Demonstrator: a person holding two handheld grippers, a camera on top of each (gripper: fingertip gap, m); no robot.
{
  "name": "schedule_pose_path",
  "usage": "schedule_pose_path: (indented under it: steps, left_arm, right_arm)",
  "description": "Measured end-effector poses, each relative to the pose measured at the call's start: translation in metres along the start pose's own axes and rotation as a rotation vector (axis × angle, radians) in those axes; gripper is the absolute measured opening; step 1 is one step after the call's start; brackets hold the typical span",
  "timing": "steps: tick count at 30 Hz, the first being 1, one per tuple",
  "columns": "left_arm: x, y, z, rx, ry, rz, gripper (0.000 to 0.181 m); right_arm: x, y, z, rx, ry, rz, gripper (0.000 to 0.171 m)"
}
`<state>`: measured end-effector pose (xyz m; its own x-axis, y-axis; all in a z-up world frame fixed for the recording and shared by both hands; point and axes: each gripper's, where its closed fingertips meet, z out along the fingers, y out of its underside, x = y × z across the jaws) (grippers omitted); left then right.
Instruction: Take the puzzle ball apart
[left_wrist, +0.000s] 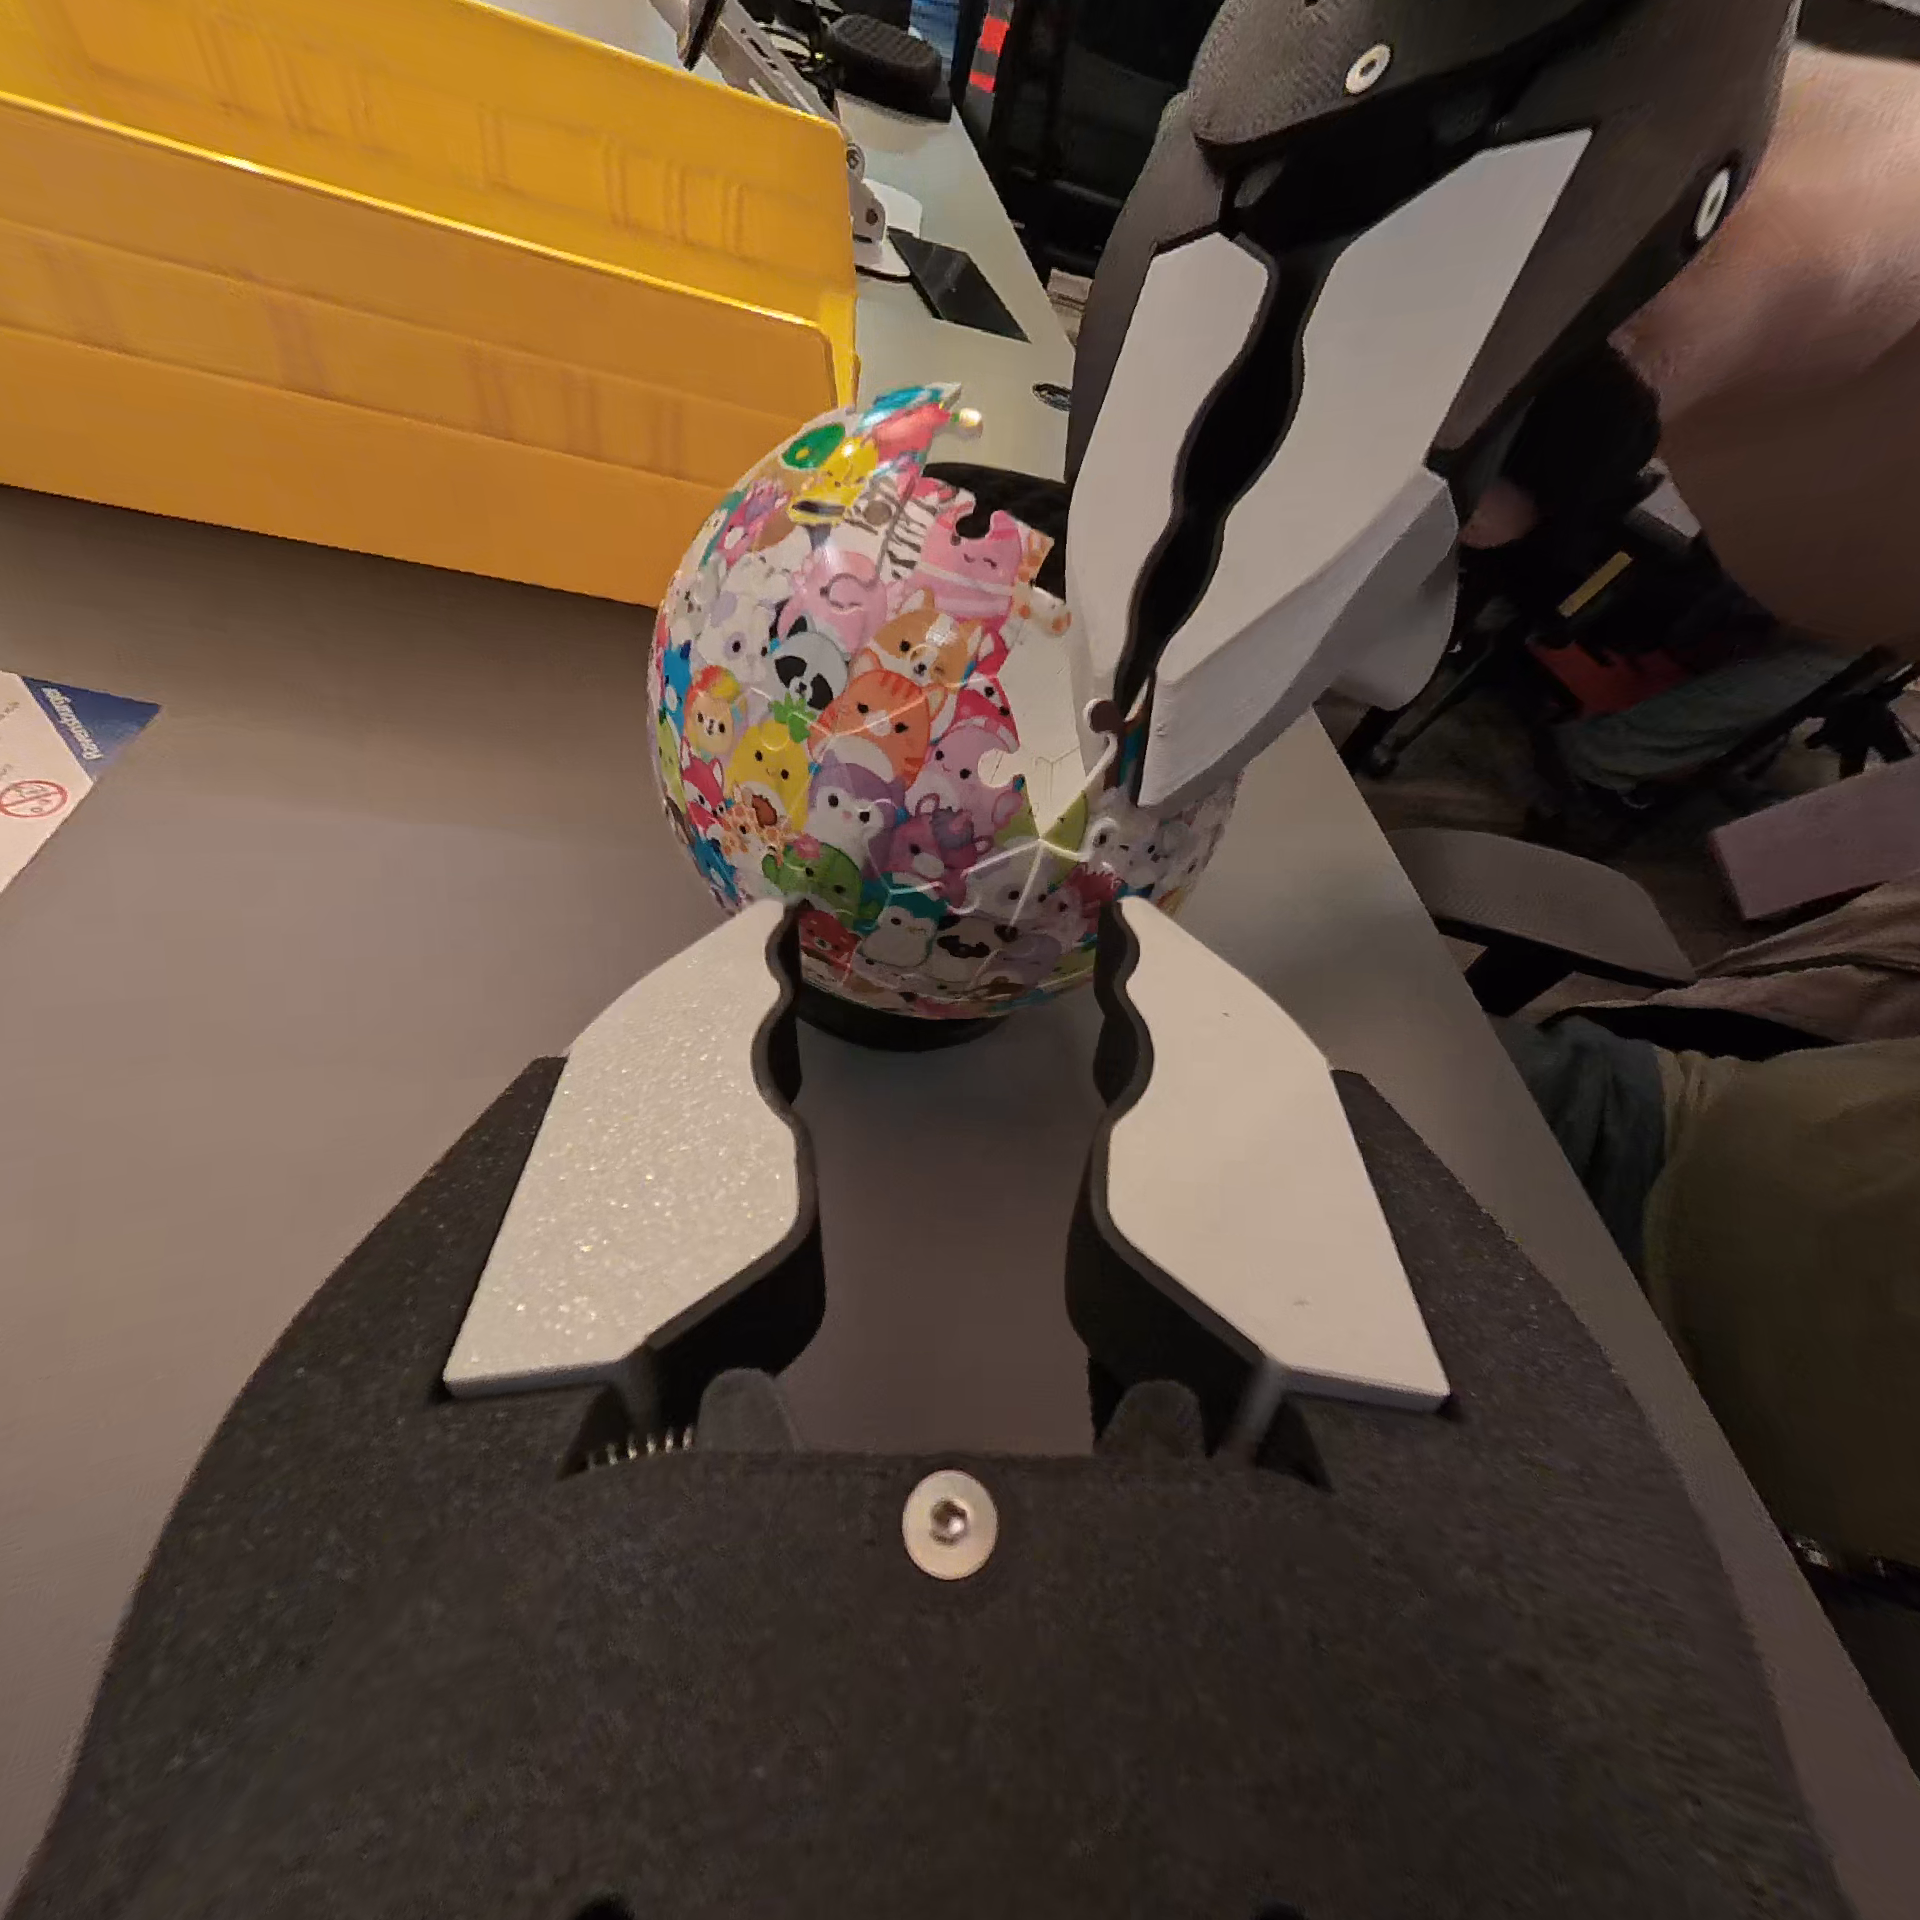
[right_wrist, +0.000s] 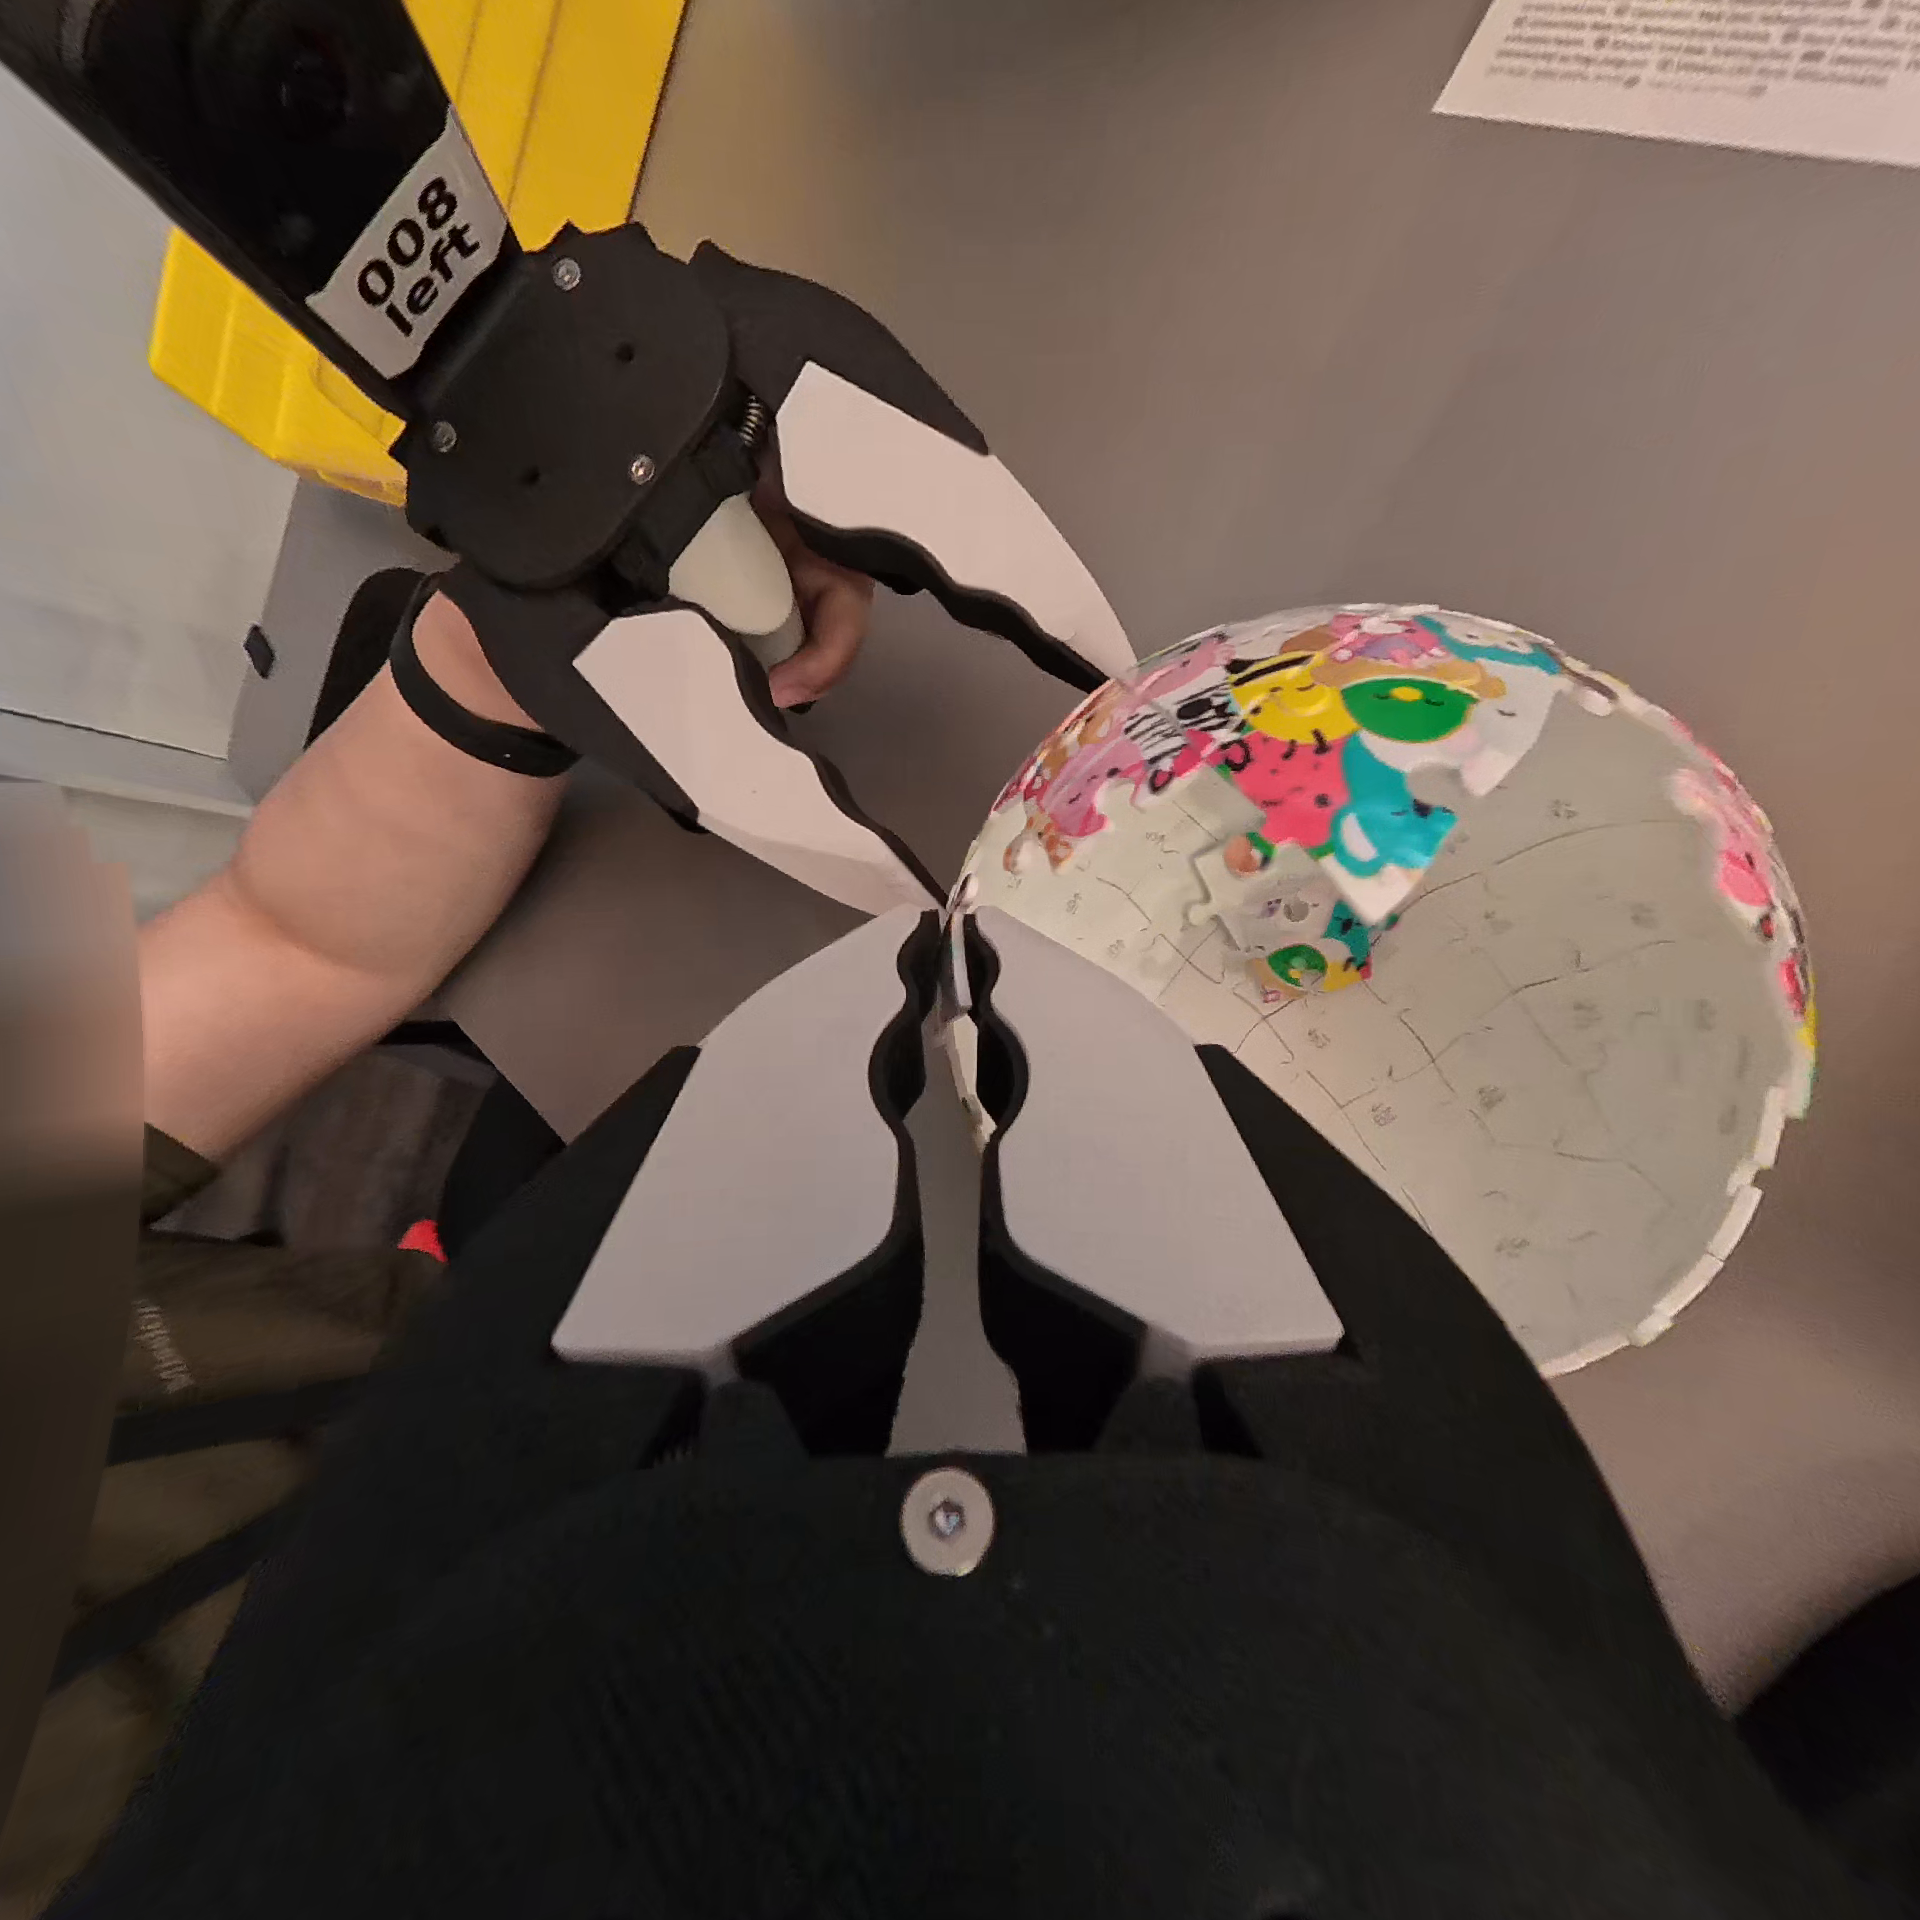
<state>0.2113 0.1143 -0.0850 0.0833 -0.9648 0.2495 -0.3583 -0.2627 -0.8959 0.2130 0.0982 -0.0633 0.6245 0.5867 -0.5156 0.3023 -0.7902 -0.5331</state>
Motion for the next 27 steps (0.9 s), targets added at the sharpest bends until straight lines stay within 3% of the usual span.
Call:
schedule_pose_path:
  steps: [5,12,17,27]
  left_arm:
    - [0.001,0.002,0.003,-0.002,0.016,-0.027,0.053]
    - [0.002,0.001,0.004,-0.005,0.015,-0.024,0.053]
    - [0.002,0.0,0.004,0.0,0.009,-0.026,0.053]
    - [0.004,-0.001,0.008,0.002,-0.006,0.001,0.052]
  right_arm:
    - [0.003,-0.001,-0.001,0.007,-0.02,0.065,0.004]
    - [0.007,-0.008,-0.015,0.041,0.154,-0.203,0.008]
    - [0.003,0.002,-0.007,-0.032,0.085,-0.122,0.011]
    - [0.008,0.0,-0.007,0.064,0.039,0.076,0.005]
